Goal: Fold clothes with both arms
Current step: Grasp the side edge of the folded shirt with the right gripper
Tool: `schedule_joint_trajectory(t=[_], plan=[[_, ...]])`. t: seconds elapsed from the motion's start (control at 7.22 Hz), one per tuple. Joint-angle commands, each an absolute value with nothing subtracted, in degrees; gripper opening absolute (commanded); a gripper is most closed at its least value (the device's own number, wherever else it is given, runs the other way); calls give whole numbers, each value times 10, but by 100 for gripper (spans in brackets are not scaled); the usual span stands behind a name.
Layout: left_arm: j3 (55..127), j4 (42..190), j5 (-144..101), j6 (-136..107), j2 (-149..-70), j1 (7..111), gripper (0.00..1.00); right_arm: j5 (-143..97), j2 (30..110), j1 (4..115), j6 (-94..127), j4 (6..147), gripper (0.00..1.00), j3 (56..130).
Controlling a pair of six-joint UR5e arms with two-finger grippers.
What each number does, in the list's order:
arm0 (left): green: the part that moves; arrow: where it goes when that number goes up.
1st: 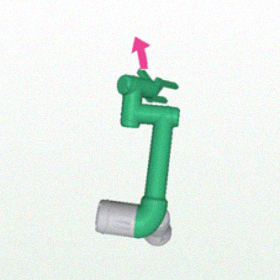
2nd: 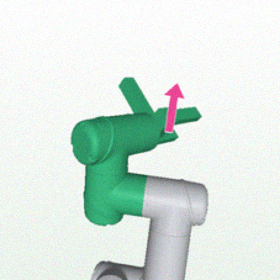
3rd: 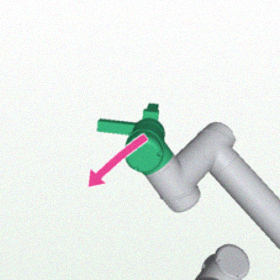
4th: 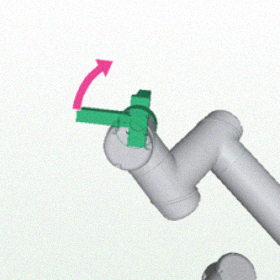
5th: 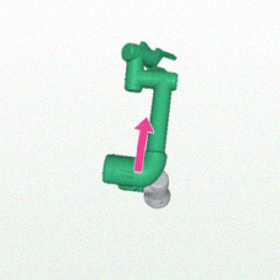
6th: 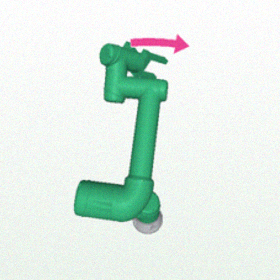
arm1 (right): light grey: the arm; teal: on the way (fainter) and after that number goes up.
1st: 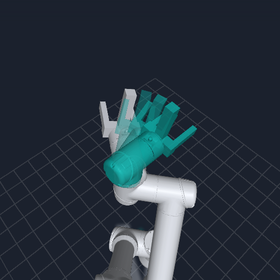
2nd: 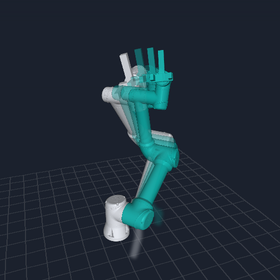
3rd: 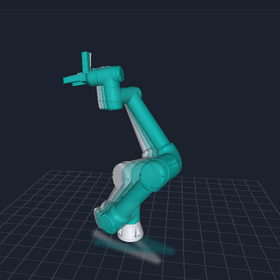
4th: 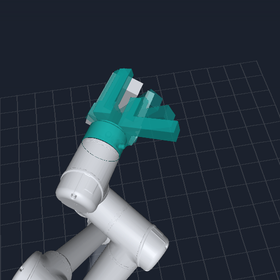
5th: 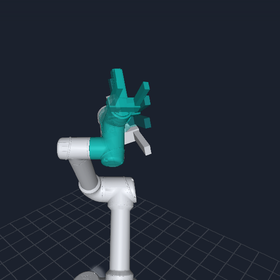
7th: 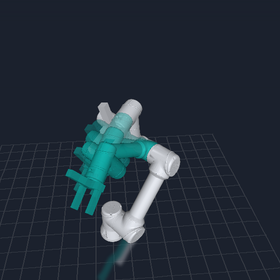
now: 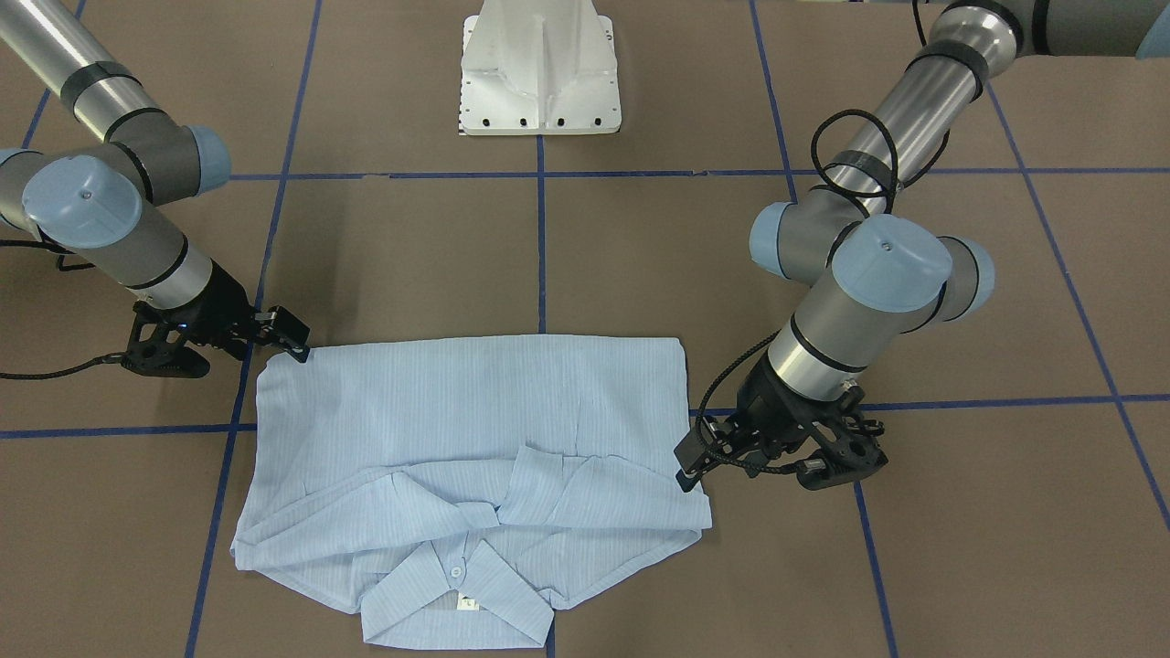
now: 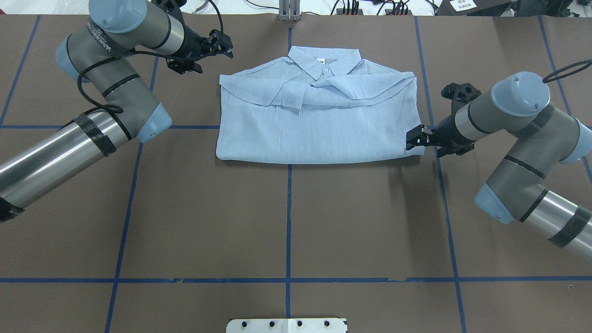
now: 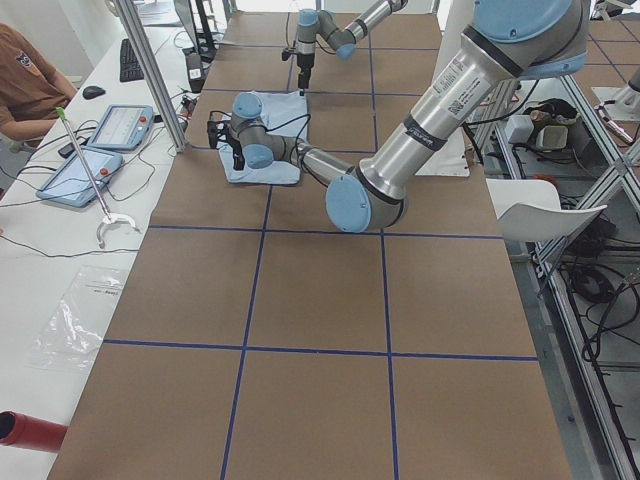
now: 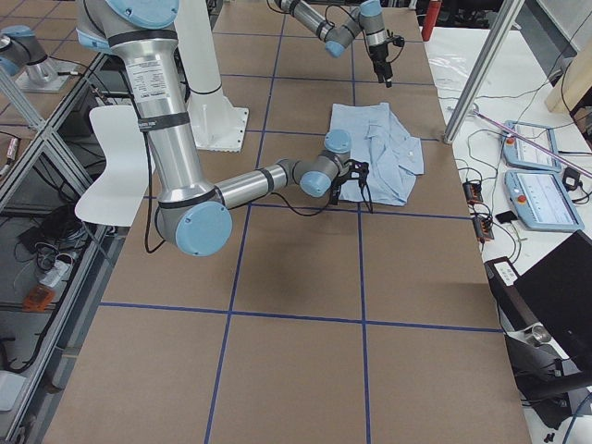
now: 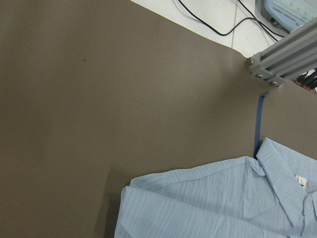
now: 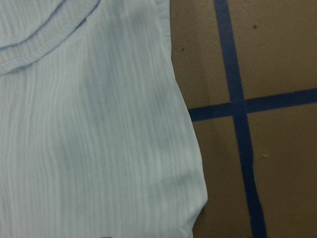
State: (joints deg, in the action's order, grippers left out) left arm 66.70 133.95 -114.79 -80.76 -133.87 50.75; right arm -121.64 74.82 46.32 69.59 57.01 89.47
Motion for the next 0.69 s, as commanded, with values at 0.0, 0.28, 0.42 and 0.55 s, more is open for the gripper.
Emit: schedule_joint_trajectory(t=[0.0, 0.28, 0.42, 0.55], plan=[[667, 1340, -1148, -806, -1338, 507, 100, -1216, 747, 465, 693, 570, 42, 892], [667, 1342, -1148, -805, -1332, 507, 100, -1217, 747, 476, 693, 570, 15, 892], [667, 1343, -1148, -806, -1325, 506, 100, -1216, 747, 476, 693, 570, 0, 892], [667, 1348, -1148, -806, -1324, 507, 100, -1218, 746, 476, 693, 570, 0, 893]])
